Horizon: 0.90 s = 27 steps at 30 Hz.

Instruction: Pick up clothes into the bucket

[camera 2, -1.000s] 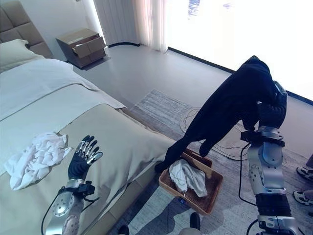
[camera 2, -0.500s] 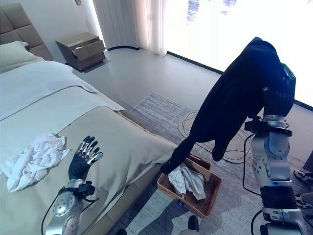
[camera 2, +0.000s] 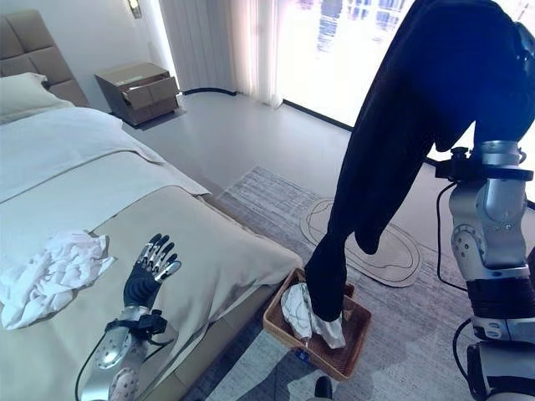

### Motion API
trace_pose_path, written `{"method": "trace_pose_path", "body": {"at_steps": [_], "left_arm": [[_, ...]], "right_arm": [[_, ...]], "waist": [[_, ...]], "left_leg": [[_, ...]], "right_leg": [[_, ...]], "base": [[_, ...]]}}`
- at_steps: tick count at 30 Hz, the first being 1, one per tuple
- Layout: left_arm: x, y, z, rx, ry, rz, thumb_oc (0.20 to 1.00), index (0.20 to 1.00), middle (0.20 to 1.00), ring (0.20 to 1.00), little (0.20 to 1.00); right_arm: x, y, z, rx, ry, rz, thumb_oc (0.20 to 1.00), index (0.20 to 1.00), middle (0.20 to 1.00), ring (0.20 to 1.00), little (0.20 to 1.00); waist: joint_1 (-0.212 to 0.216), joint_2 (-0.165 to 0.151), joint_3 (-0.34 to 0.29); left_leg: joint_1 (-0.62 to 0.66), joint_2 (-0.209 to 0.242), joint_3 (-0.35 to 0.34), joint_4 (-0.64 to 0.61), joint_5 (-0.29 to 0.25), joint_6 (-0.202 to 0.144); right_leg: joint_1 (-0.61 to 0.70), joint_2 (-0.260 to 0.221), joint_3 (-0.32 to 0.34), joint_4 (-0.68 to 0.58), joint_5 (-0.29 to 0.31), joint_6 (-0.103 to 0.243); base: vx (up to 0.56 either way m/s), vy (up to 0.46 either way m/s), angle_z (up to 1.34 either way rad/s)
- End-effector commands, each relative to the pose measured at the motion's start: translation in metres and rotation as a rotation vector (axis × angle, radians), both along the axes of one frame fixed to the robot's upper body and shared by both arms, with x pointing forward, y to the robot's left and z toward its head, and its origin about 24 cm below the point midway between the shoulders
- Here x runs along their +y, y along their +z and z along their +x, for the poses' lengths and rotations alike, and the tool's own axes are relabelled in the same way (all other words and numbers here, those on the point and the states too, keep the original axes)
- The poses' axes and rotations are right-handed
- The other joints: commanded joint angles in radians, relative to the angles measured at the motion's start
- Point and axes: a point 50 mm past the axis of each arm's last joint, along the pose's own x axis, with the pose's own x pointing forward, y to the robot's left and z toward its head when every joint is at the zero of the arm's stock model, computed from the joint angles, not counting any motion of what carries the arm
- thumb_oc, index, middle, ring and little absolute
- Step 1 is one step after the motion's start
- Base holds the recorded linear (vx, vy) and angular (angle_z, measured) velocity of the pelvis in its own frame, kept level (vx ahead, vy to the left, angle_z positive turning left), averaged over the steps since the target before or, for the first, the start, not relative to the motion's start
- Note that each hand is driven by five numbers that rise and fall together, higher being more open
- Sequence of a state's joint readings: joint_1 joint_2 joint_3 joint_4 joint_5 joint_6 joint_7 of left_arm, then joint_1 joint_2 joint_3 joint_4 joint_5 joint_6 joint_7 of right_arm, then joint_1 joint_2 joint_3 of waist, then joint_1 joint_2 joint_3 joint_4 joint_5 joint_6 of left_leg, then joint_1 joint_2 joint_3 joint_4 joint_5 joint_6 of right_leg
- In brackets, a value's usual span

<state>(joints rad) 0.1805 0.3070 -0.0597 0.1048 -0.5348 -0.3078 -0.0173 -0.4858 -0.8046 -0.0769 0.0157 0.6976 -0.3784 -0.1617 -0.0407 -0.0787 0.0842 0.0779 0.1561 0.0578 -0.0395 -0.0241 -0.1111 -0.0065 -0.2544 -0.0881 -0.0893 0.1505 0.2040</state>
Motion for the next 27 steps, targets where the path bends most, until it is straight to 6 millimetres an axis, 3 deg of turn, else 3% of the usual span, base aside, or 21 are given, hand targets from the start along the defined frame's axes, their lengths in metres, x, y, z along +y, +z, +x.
{"method": "trace_pose_path", "body": {"at_steps": [1,6,11,18,27], "left_arm": [[0.004,0.026,0.006,-0.121,-0.036,0.044,1.0,1.0,1.0,1.0,1.0],[0.005,0.02,0.001,-0.094,-0.055,0.054,1.0,1.0,1.0,1.0,1.0],[0.009,0.015,-0.006,-0.077,-0.065,0.061,1.0,1.0,1.0,1.0,1.0],[0.01,0.013,-0.012,-0.075,-0.064,0.048,1.0,1.0,1.0,1.0,1.0],[0.005,0.022,-0.005,-0.115,-0.076,0.037,1.0,1.0,1.0,1.0,1.0]], "right_arm": [[-0.004,0.015,-0.016,-0.13,-0.021,0.016,0.2,0.2,0.2,0.2,0.2],[-0.012,-0.025,-0.02,-0.032,-0.062,0.085,0.2,0.2,0.2,0.2,0.2],[-0.02,-0.042,-0.025,0.025,-0.139,0.062,0.2,0.2,0.2,0.2,0.2],[-0.021,-0.049,-0.024,0.038,-0.169,0.078,0.2,0.2,0.2,0.2,0.2],[-0.014,-0.045,-0.023,0.0,-0.147,0.095,0.2,0.2,0.2,0.2,0.2]], "waist": [[-0.001,-0.001,0.004],[-0.011,0.021,0.033],[-0.018,0.053,0.08],[-0.019,0.086,0.136],[-0.021,0.086,0.181]], "left_leg": [[-0.094,-0.029,0.024,0.093,0.012,0.022],[-0.122,-0.041,0.028,0.113,0.008,0.028],[-0.186,-0.061,0.038,0.159,-0.004,0.036],[-0.251,-0.07,0.047,0.186,-0.003,0.034],[-0.302,-0.062,0.032,0.198,0.005,0.032]], "right_leg": [[0.041,0.039,-0.088,0.035,-0.077,-0.034],[0.01,0.026,-0.077,0.048,-0.072,-0.033],[-0.058,0.002,-0.05,0.073,-0.061,-0.029],[-0.125,-0.01,-0.037,0.094,-0.051,-0.03],[-0.18,-0.009,-0.034,0.129,-0.061,-0.037]], "base": [[-0.03,-0.006,0.0],[-0.03,0.001,-0.03],[-0.08,0.032,-0.1],[-0.06,0.013,-0.06],[-0.02,-0.018,0.0]]}}
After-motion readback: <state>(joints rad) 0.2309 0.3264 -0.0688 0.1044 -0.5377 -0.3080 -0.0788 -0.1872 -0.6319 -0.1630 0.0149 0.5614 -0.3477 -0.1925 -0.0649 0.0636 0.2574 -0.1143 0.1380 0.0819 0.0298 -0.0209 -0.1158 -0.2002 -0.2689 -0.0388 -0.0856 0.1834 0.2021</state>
